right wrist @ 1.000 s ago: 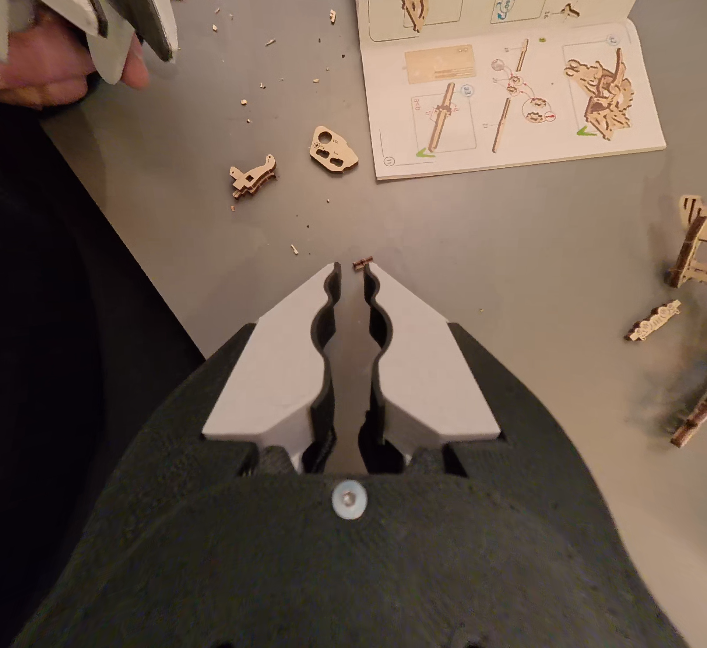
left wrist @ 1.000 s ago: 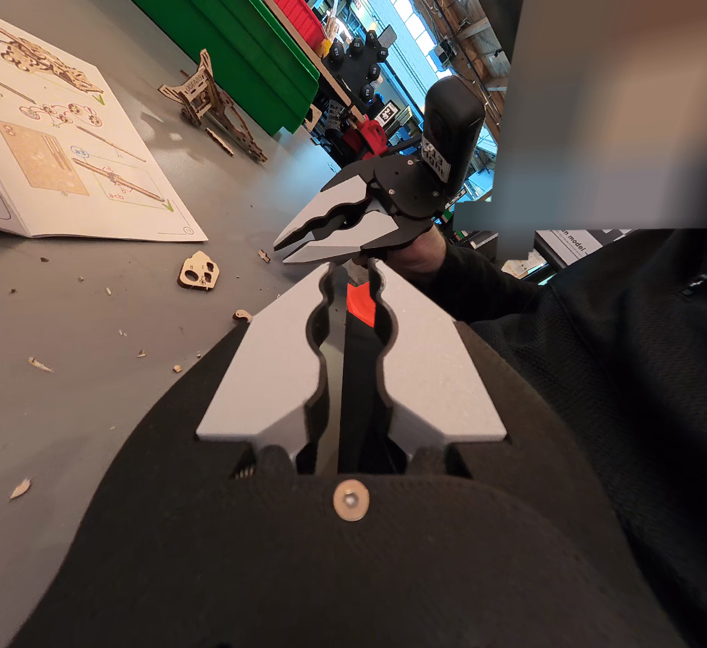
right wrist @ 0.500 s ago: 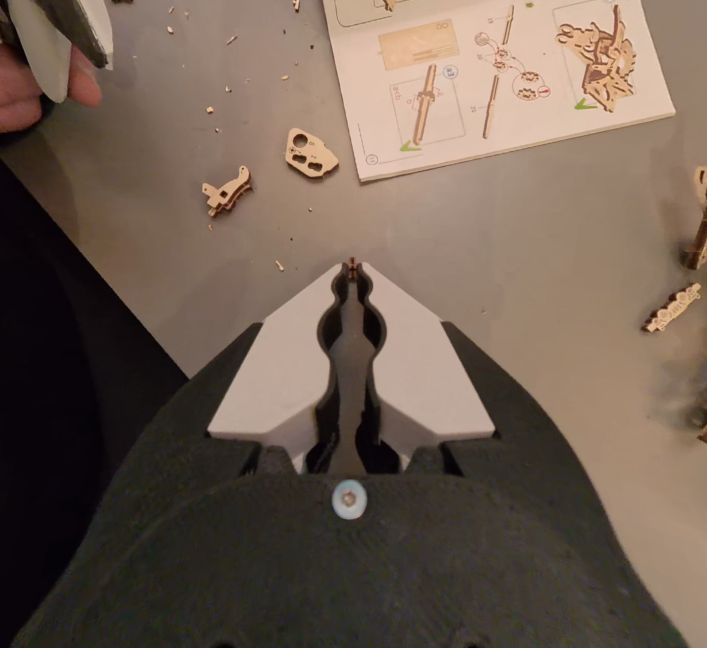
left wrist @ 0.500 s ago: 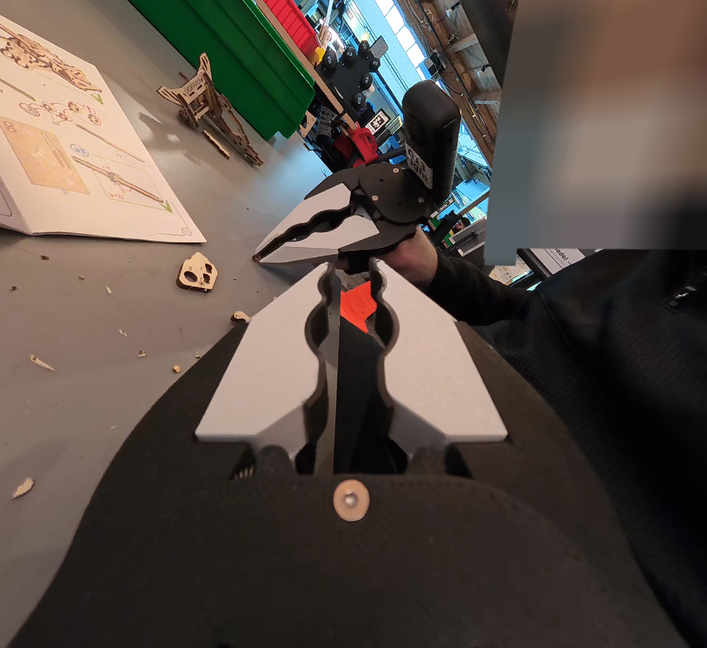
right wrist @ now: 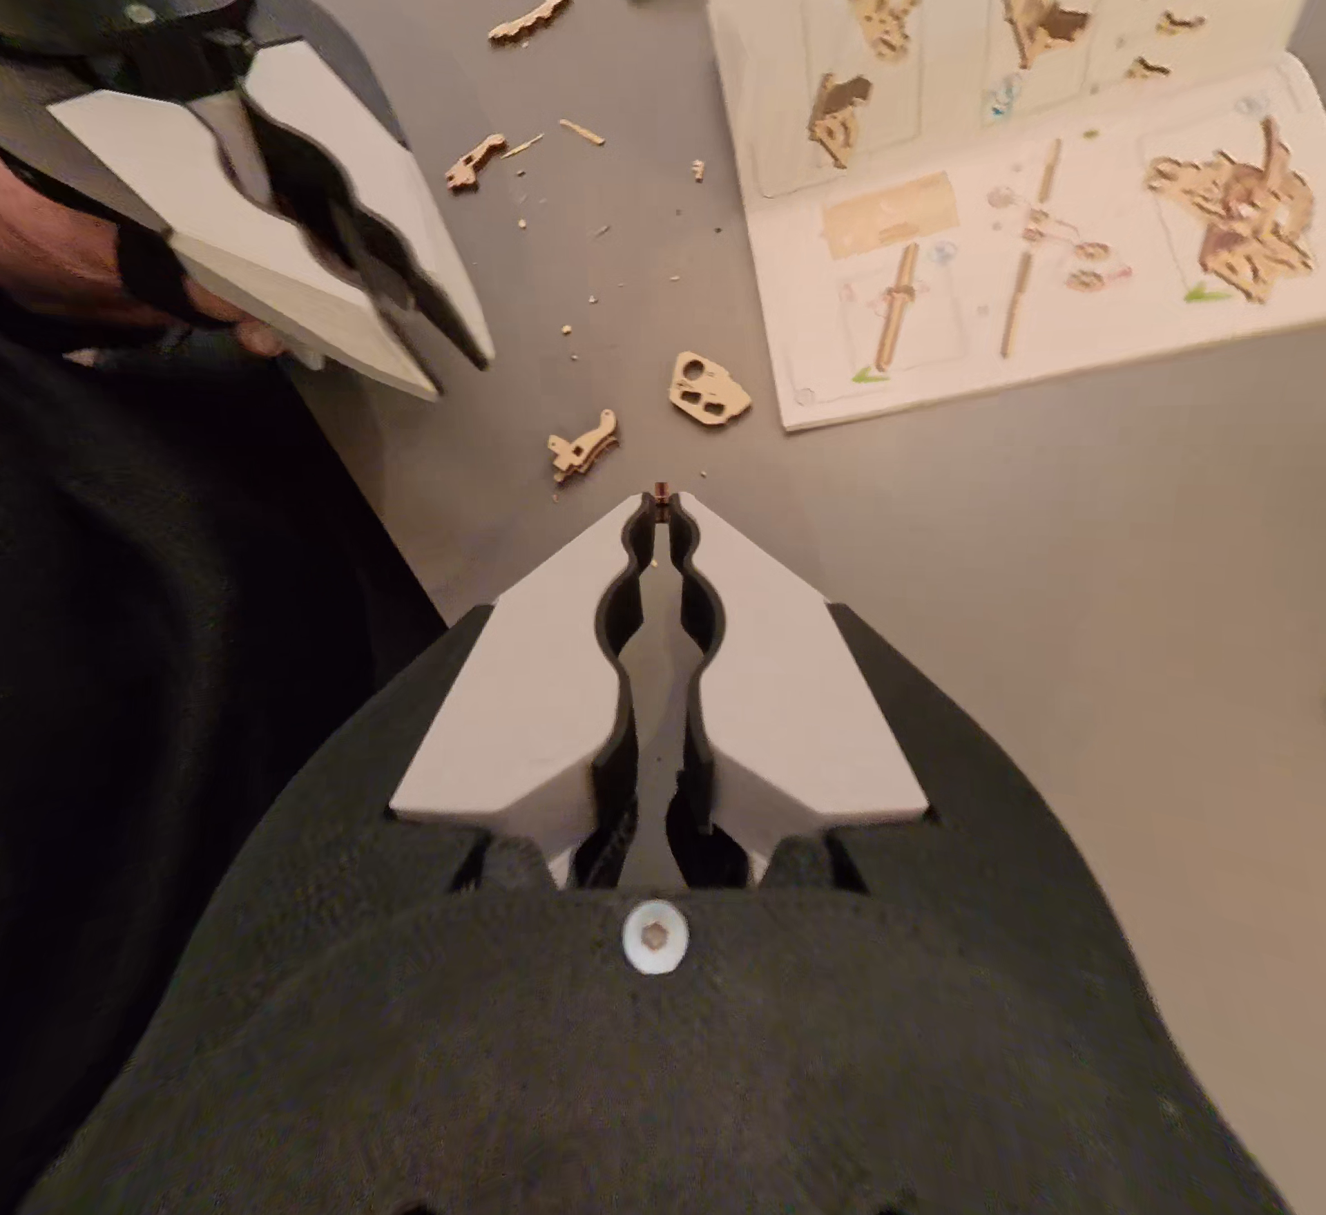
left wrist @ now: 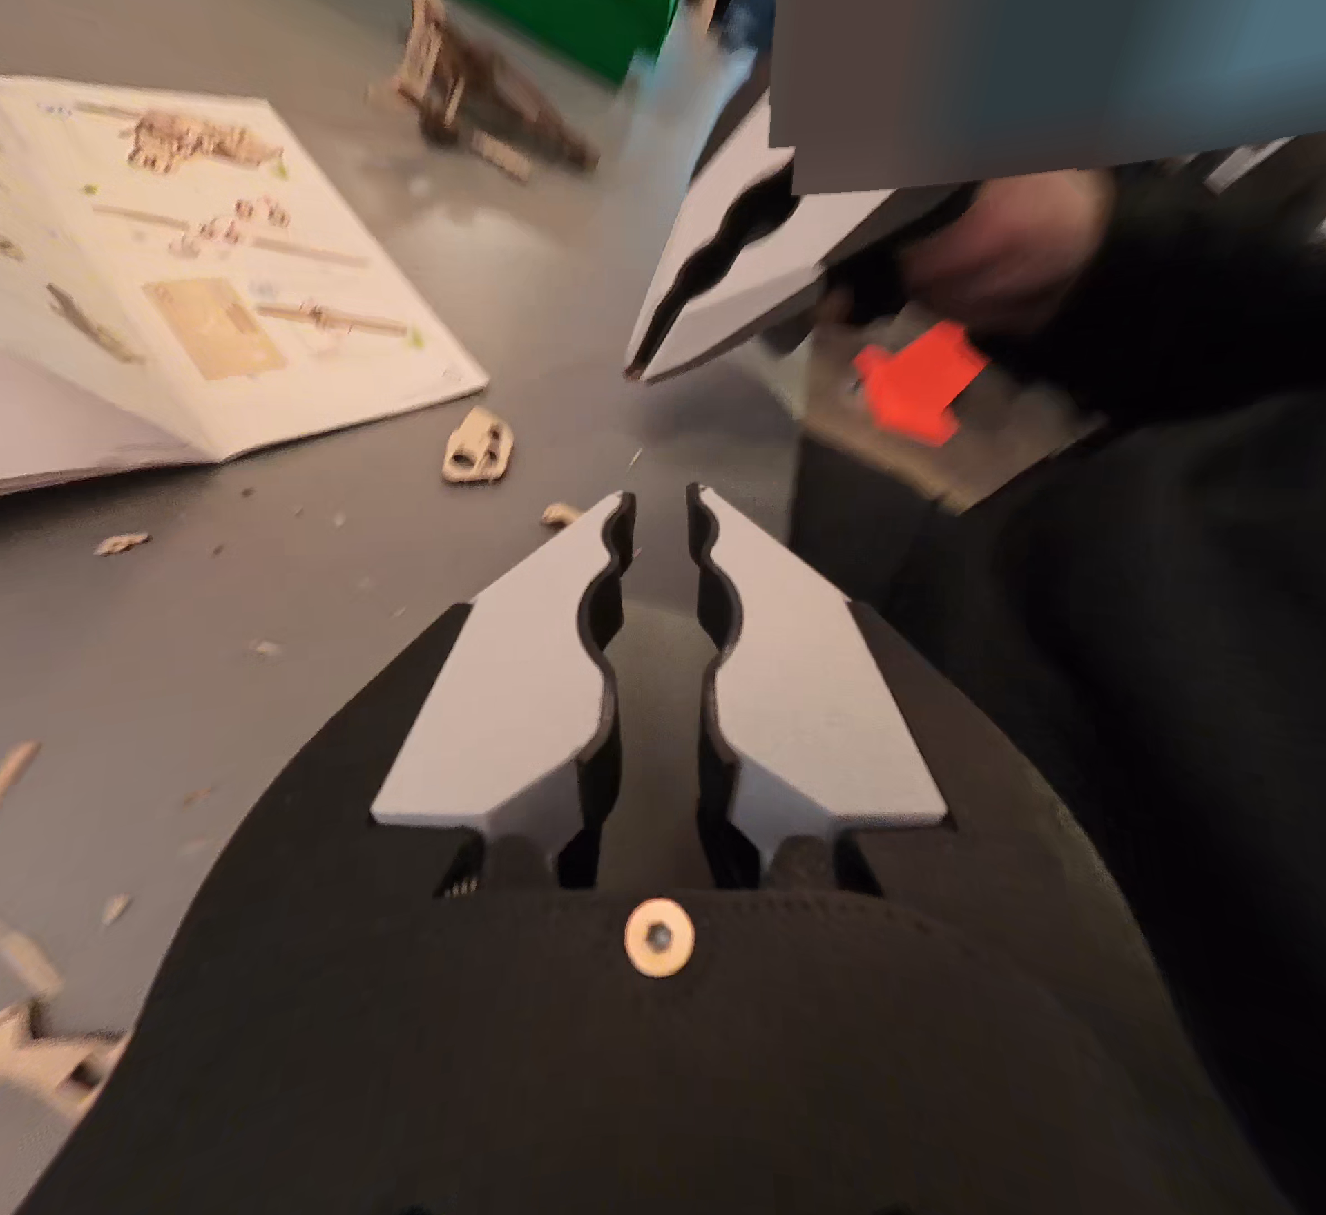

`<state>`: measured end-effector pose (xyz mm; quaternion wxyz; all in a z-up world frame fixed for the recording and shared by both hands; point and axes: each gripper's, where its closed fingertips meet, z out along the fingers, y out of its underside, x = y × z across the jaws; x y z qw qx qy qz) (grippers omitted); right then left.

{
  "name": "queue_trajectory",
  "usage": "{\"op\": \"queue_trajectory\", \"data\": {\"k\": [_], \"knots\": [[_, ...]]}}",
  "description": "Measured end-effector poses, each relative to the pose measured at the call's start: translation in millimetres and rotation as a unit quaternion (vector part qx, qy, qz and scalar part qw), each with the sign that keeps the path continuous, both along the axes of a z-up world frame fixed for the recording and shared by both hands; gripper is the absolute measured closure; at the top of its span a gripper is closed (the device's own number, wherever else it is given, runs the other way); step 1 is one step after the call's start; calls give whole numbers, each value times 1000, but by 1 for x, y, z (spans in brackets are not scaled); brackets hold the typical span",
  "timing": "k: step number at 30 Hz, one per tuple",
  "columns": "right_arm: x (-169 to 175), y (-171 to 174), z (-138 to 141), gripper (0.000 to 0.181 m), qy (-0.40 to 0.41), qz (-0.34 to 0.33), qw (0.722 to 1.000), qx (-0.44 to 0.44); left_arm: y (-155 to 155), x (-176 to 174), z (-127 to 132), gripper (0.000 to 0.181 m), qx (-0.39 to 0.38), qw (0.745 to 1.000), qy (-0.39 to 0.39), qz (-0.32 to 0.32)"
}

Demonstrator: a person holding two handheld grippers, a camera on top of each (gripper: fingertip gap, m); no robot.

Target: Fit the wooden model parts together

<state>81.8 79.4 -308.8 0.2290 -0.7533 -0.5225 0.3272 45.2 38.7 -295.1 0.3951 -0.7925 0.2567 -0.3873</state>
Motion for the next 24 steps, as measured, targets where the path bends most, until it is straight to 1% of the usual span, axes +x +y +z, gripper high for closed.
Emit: {"op": "queue_trajectory", "data": {"k": [1, 4, 6, 8, 10, 13, 16, 20, 24], "knots": [[-4, -4, 0, 181, -7, 16, 1000, 9, -1, -1, -5, 169, 4, 1000, 24, -3], [-13, -13, -3, 181, -33, 56, 998, 25, -2, -3, -14, 169, 7, 998, 62, -7], [-17, -20, -8, 181, -42, 71, 996, 16, 1, -3, -15, 169, 20, 997, 78, -7], [-21, -25, -12, 181, -42, 77, 996, -8, 3, -6, -21, 168, 28, 993, 114, -10], [-23, -28, -15, 180, -45, 75, 996, -30, 3, -7, -29, 168, 25, 990, 140, -18], [-22, -29, -21, 180, -68, 71, 994, -43, 5, -4, -32, 167, 32, 986, 158, -31], [-26, -30, -22, 180, -78, 71, 993, -58, 4, 0, -37, 166, 23, 985, 163, -40], [-28, -30, -24, 181, -100, 69, 990, -67, 5, -1, -46, 168, 15, 980, 194, -39], [-27, -32, -25, 181, -116, 67, 988, -80, -2, 7, -47, 171, 1, 981, 188, -50]]}}
